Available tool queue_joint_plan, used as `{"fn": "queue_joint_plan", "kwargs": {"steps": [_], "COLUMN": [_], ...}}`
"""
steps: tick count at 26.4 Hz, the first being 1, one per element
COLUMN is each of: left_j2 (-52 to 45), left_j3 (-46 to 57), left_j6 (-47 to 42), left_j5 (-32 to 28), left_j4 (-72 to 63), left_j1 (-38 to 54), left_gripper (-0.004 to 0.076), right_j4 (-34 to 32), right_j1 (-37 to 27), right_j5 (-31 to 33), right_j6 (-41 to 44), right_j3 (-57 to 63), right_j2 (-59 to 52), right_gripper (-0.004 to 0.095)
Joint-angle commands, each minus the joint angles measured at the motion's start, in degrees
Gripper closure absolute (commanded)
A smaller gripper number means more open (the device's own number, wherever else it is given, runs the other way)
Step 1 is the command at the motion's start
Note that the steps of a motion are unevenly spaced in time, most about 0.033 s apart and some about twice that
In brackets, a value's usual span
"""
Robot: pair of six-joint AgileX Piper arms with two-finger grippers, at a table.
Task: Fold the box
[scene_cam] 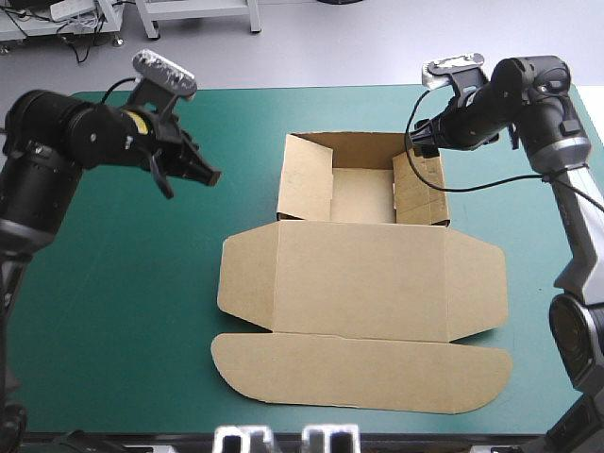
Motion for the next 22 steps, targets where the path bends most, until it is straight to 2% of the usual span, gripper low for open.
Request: {"fn": "queue_joint_plan", "kwargs": {"steps": [1, 7, 14, 16, 18, 20, 22], "left_j2": [-8.3, -16.8, -20.3, -20.4, -20.4, -20.4, -20.4], "left_j3": [9.9, 27.7, 36.3, 37.0, 37.3, 37.4, 37.4], "left_j6": [0.0, -0.5, -4.1, -4.3, -4.3, -4.3, -4.3], "left_j5": [2.2, 2.1, 2.1, 2.0, 1.9, 1.7, 1.7], "left_j4": [0.2, 0.2, 0.1, 0.0, -0.7, -0.9, -0.9], "left_j1": [-0.1, -0.1, -0.1, -0.1, -0.1, -0.1, -0.1], "left_gripper": [0.0727, 0.0727, 0.0727, 0.0727, 0.0727, 0.0727, 0.0727], "right_j4": [-2.4, -4.0, -2.2, -1.0, 0.3, -0.2, -4.6], "right_j1": [-0.1, -0.1, -0.1, -0.1, -0.1, -0.1, -0.1], "right_j5": [-0.2, -0.2, -0.2, -0.2, -0.2, -0.2, -0.2], "right_j6": [0.3, 1.0, 1.4, 1.1, -0.1, -2.6, -2.9], "right_j3": [-1.7, -1.7, -1.7, -1.7, -1.7, -1.7, -1.7], "right_j2": [0.5, 7.0, 14.0, 15.1, 15.7, 15.8, 15.8], "right_gripper": [0.0233, 0.0233, 0.0238, 0.027, 0.0386, 0.0746, 0.0919]}}
